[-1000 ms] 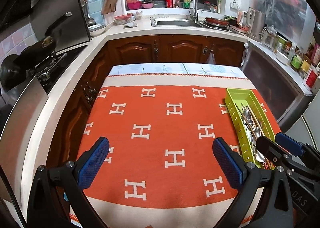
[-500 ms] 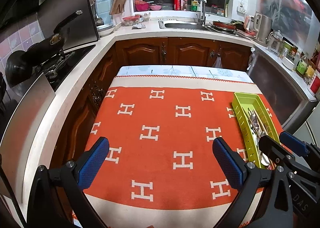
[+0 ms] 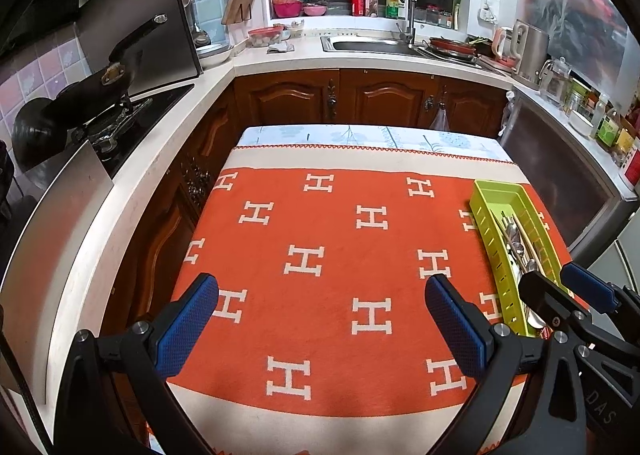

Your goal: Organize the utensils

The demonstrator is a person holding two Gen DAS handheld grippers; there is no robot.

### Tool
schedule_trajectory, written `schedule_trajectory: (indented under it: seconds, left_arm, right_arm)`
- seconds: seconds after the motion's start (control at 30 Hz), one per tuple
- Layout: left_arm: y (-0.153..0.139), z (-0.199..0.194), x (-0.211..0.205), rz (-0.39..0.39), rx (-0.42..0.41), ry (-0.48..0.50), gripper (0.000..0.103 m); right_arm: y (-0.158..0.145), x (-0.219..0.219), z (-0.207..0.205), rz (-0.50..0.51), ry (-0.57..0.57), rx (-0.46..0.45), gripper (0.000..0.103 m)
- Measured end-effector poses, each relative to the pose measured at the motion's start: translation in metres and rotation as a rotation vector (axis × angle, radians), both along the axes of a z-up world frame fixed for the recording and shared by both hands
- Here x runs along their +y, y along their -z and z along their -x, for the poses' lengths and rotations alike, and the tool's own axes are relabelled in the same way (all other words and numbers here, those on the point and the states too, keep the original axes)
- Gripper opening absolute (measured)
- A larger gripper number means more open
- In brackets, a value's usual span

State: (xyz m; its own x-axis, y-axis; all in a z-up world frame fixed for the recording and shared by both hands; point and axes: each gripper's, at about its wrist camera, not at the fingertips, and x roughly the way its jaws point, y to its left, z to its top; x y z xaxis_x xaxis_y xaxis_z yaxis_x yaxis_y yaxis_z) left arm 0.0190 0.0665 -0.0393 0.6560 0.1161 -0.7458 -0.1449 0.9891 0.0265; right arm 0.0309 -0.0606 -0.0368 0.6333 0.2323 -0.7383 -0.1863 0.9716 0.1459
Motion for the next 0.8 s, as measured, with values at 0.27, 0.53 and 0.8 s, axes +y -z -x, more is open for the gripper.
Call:
schedule_trajectory:
  seconds: [0.27, 0.53, 0.8]
  left_arm:
    - [0.0013, 0.0000, 0.0010, 0.000, 0.005, -0.004, 0.102]
    - [0.0030, 0.0000, 0.0017, 0.005, 0.011, -0.005, 0.102]
    - [0.0041, 0.0006, 0.0015, 0.008, 0.013, -0.006, 0.102]
  right_arm:
    - [0.0060, -0.0020, -0.0011, 0.002, -0.008, 0.005, 0.060]
    - [0.0085, -0.0033, -0.0015, 0.006, -0.009, 0.006, 0.060]
    - [0.0095, -0.0036, -0.0020, 0.007, -0.011, 0.007, 0.060]
